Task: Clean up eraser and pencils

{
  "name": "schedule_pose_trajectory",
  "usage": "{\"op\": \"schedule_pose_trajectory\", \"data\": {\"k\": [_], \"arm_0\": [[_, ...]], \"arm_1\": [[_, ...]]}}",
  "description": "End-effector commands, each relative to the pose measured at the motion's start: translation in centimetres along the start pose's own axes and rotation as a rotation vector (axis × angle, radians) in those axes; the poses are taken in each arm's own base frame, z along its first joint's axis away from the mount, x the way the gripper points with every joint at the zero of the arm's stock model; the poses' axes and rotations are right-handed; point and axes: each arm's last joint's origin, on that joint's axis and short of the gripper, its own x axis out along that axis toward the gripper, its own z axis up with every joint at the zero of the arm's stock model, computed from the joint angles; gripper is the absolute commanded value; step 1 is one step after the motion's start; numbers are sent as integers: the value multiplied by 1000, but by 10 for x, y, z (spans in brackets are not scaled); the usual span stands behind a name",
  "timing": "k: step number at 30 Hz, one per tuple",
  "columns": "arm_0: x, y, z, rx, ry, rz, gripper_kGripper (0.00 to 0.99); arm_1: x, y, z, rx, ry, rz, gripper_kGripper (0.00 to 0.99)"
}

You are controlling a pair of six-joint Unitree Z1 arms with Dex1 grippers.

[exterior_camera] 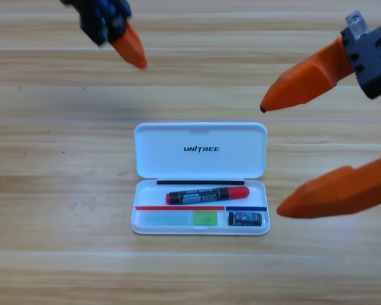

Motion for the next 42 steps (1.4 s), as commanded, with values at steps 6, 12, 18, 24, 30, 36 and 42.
{"op": "schedule_pose_trajectory", "data": {"k": [6,12,18,24,30,36,42], "arm_0": [[124,23,-51,-58,33,-298,0],[150,17,-56,-47,38,-362,0],[144,10,-49,-48,18,-386,0],[130,-3,-34,-31,19,-396,0],[116,-24,-21,-5,23,-415,0],[110,-50,-11,29,34,-451,0],[117,-67,-7,51,66,-480,0]], "arm_1": [[-12,7,-1,10,-53,20,985],[-12,7,0,8,-60,12,985],[-11,6,0,12,-57,13,985],[-8,7,-4,19,-47,26,985],[-8,8,-5,22,-44,26,985],[-7,7,-5,25,-45,28,985],[-3,5,-5,32,-41,29,985]]}}
